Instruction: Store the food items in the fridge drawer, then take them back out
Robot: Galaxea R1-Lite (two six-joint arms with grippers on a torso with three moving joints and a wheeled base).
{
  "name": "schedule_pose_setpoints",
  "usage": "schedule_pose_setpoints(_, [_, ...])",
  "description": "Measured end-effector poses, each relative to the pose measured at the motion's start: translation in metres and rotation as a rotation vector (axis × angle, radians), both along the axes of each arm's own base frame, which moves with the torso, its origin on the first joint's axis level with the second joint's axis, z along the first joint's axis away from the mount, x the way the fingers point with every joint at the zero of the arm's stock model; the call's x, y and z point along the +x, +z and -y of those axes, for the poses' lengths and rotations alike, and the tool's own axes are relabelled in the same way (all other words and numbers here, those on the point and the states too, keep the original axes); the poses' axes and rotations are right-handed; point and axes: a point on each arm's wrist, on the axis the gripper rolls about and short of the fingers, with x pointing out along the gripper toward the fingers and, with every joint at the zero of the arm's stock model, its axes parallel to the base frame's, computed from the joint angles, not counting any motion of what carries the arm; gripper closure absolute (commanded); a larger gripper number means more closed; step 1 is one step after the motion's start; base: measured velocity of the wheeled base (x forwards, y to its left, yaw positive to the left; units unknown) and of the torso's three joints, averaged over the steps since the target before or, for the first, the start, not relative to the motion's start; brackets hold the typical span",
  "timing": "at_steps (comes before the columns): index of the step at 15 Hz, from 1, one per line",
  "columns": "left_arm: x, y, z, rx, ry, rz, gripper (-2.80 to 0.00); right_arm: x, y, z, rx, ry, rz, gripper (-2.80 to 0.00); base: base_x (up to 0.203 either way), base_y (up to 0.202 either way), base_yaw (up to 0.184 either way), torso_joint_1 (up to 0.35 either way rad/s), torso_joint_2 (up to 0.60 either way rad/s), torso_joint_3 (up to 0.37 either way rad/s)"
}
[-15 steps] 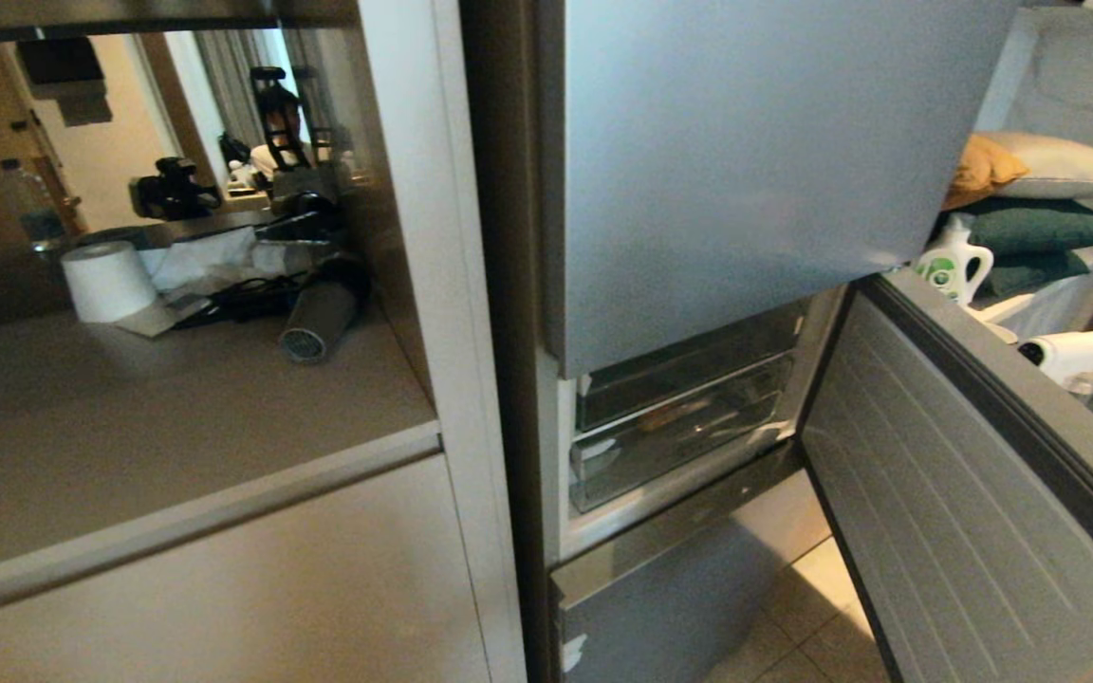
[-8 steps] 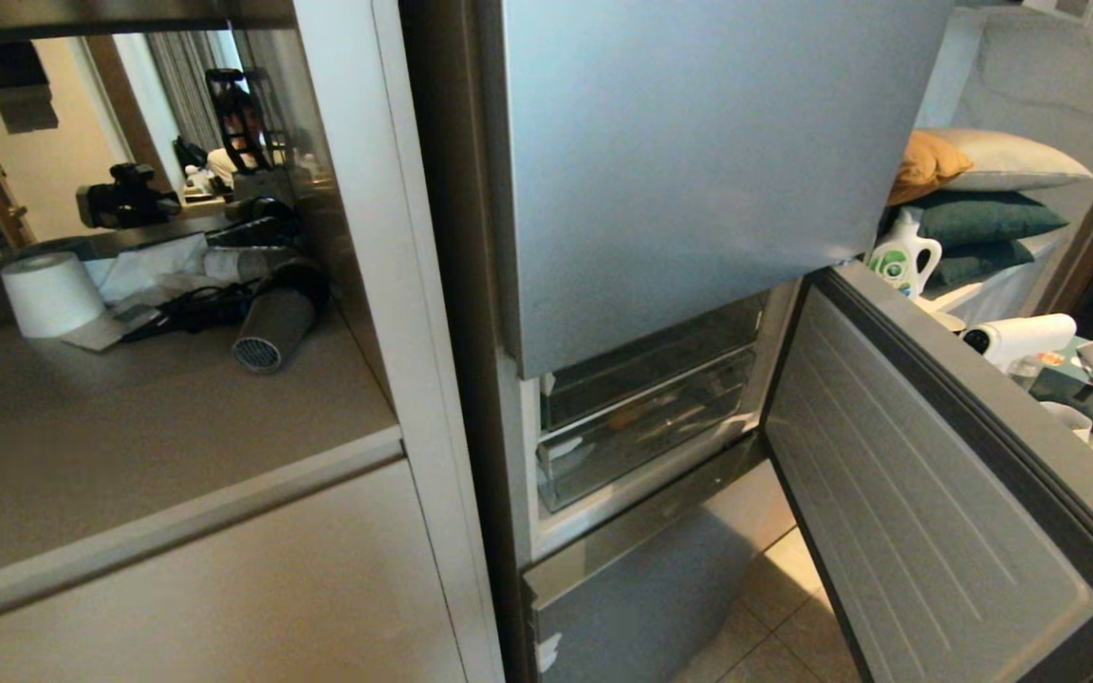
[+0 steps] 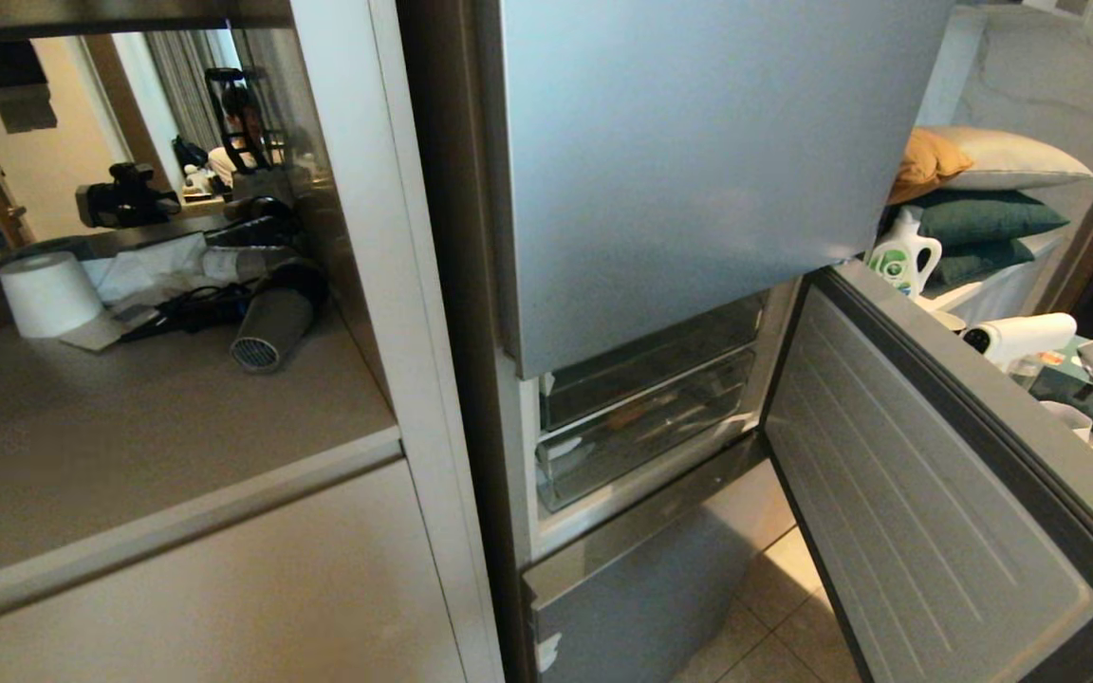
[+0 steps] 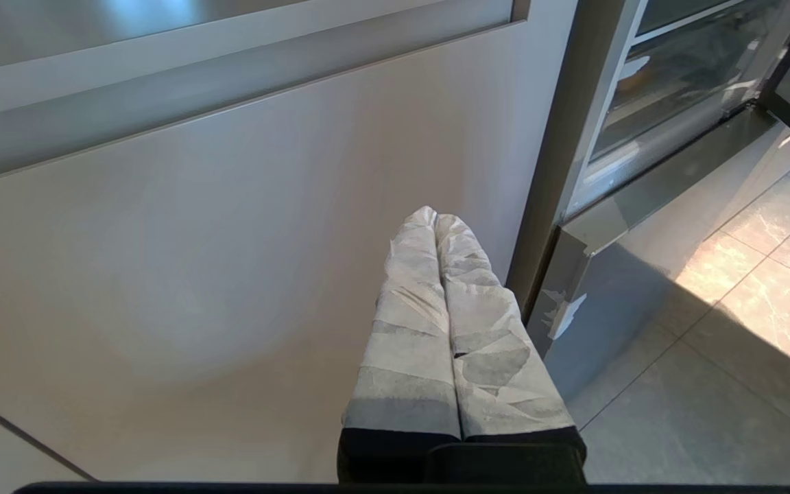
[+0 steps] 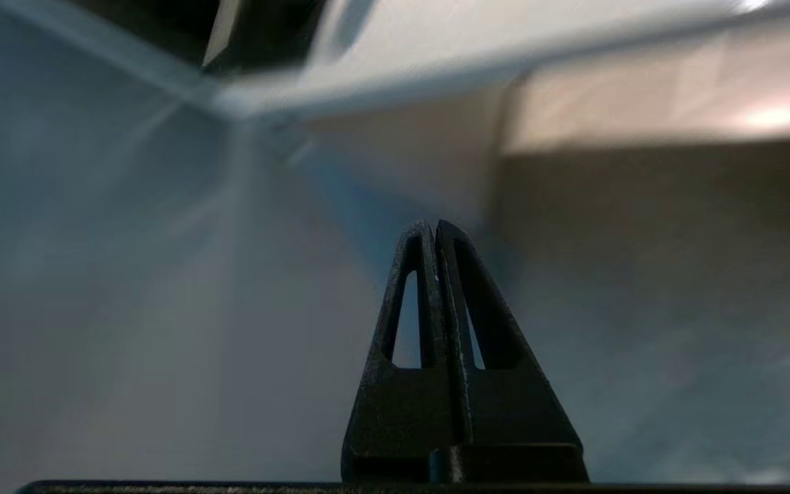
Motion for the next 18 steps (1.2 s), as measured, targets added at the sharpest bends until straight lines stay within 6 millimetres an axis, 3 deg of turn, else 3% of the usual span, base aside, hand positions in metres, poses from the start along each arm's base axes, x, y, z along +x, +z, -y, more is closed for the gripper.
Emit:
schedule_pose_setpoints(8, [0.000,0.000,0.000,0.000,0.000,0.000,0.00,0.038,-0.015,-0.043,0.177,0.324,0.039,0.00,0.000,0.000,0.000,0.000,0.00,0.000])
schedule_pose_setpoints(18, [0.000,0.000,0.000,0.000,0.000,0.000,0.00,0.089,-0.006,-0.093,0.124,0.633,-0.023,0.00,0.000,0.000,0.000,0.000,0.00,0.000])
